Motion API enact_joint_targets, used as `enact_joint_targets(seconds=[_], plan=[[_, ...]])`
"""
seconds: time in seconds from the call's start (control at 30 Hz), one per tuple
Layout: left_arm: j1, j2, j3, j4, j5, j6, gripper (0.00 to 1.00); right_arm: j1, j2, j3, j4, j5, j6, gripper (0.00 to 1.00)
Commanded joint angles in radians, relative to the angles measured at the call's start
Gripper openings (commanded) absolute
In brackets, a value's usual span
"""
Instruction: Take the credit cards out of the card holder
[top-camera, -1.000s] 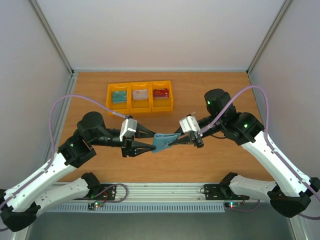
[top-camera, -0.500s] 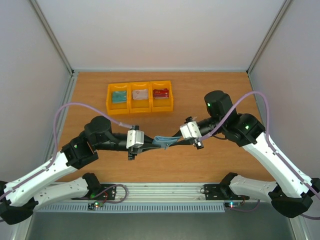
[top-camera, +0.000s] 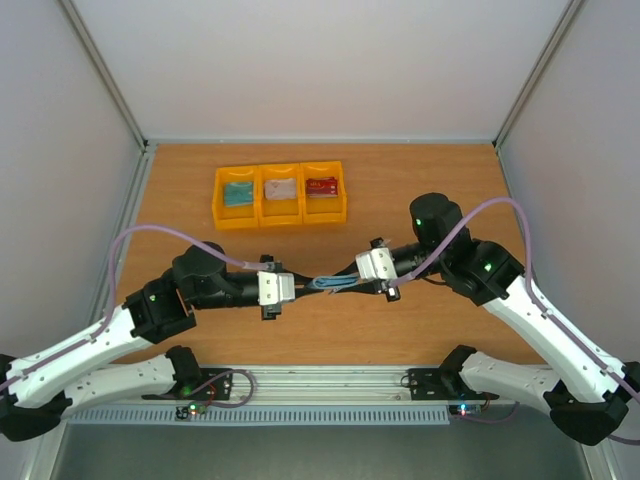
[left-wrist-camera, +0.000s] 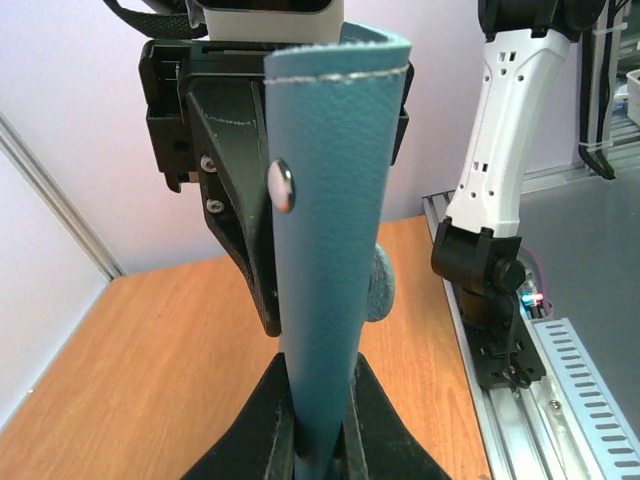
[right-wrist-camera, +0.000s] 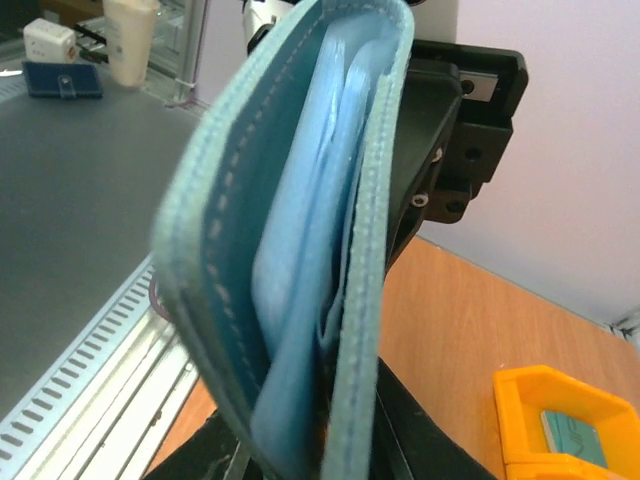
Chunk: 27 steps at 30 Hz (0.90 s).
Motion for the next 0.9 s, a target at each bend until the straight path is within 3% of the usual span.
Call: enact_joint_targets(seconds=[0.0,0.37,0.63,0.87], plan=[[-0.011,-0.018,-0.022,0.027,-0.031,0.041,0.0,0.006,-0.026,0.0,0.087,0.02,0.043,0.21],[-0.012,-0.006,-0.014,0.025,-0.076,0.009,0.0,0.005,-0.042,-0.035,0.161,0.057,0.087,0.32],[-0.012,-0.006,0.014,0.016,-0.044,-0.328,0.0,0.006,-0.048,-0.115,0.325,0.064,0.237,0.43],[-0.012,-0.01,0.005,0.017,-0.017,-0.387,0.0,0.002,-0.047,-0.12,0.313,0.009,0.315,0.4]])
